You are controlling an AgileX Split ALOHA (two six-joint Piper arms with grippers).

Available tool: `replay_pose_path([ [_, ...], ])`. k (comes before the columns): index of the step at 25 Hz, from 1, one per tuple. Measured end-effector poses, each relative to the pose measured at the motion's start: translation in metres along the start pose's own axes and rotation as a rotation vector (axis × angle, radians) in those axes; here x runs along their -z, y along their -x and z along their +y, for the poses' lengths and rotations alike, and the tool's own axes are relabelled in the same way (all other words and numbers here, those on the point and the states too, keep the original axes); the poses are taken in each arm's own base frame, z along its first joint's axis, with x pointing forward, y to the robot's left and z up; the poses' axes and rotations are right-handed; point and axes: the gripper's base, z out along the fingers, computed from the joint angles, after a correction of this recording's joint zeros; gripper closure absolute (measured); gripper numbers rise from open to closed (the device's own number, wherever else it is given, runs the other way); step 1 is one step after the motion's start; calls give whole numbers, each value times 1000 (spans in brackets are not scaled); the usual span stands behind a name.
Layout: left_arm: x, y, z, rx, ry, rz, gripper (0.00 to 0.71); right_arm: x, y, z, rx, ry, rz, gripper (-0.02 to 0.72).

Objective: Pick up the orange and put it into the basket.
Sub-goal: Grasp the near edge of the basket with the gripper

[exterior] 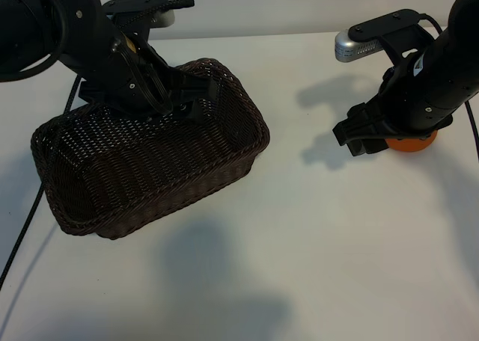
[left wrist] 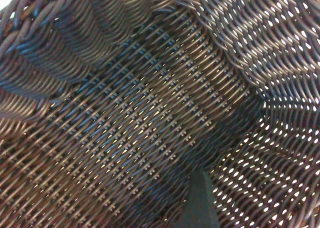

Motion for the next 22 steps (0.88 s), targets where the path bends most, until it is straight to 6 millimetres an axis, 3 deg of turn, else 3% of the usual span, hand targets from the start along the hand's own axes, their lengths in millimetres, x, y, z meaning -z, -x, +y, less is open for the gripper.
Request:
replay_pose_path([
  [6,6,-3,3,11,34,13,124,0,0,0,0,0,0,108],
  [11,31,-13,17,36,197,25,124,0,0,0,0,0,0,108],
  [17,61,-37,35,177,347,-37,125,0,0,0,0,0,1,108],
  [22,64,-63,53,316,406,-60,125,0,-1,0,1,0,9,108],
])
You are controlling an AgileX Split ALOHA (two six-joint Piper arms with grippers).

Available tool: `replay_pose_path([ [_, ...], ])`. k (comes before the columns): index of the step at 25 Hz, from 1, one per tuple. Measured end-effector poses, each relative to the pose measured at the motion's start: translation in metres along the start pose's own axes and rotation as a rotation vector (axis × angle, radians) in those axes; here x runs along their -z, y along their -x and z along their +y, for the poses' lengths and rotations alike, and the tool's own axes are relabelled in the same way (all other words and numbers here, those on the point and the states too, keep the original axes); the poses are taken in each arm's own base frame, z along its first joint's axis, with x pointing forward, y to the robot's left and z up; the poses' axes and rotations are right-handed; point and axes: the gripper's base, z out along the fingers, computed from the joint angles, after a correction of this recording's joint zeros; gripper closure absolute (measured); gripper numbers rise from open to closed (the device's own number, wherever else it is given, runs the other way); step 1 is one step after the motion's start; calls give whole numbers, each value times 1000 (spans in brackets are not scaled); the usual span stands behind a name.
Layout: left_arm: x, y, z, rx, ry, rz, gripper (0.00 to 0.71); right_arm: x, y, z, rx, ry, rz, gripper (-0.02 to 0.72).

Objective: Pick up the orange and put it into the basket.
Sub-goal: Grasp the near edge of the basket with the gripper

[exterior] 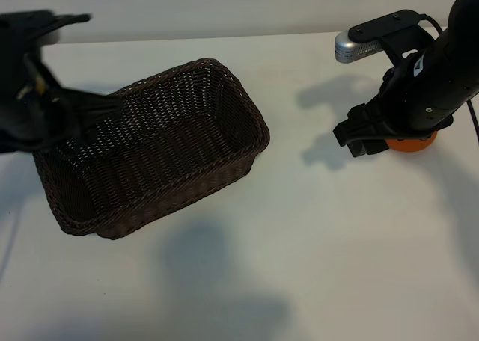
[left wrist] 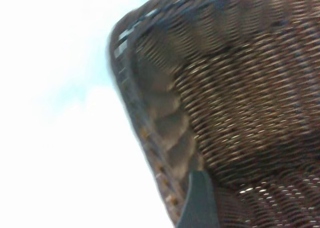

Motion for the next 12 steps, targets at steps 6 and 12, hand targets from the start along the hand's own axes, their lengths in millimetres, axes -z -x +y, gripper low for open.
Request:
replay_pose_path([
  [6,-16,-11,27,136,26,22,125,0,-1,0,3,-1,9,114],
  [12,-44,-26,35,219,-47,49,125,0,-1,0,9,-1,13,137],
])
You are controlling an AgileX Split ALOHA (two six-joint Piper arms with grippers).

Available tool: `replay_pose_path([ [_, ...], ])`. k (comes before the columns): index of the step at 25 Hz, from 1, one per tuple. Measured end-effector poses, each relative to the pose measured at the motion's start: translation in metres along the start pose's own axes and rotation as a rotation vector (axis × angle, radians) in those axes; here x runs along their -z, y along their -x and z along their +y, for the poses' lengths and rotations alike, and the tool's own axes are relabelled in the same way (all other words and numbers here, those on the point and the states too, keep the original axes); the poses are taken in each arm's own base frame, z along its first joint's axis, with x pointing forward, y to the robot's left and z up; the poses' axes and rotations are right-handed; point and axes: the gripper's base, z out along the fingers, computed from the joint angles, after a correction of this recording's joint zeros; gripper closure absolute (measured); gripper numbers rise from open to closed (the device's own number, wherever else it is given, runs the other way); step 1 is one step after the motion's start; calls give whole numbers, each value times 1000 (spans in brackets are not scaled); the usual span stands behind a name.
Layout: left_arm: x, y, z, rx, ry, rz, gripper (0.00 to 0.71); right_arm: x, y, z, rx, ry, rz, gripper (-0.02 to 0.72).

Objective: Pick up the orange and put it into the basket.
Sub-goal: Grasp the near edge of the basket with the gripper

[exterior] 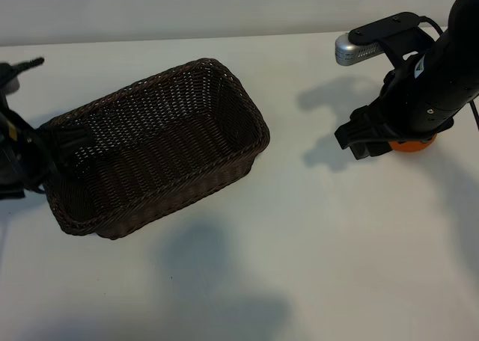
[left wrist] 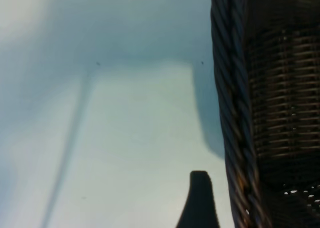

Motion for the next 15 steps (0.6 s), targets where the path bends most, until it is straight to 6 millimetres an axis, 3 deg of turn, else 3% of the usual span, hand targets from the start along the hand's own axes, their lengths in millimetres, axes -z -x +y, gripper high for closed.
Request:
replay_pose_path([
  [9,-7,9,15,73,-12,-21,125,0,0,0,9,-1,1,140],
  [15,-16,12,14,56,-11,-12,125,0,0,0,10,-1,4,140],
])
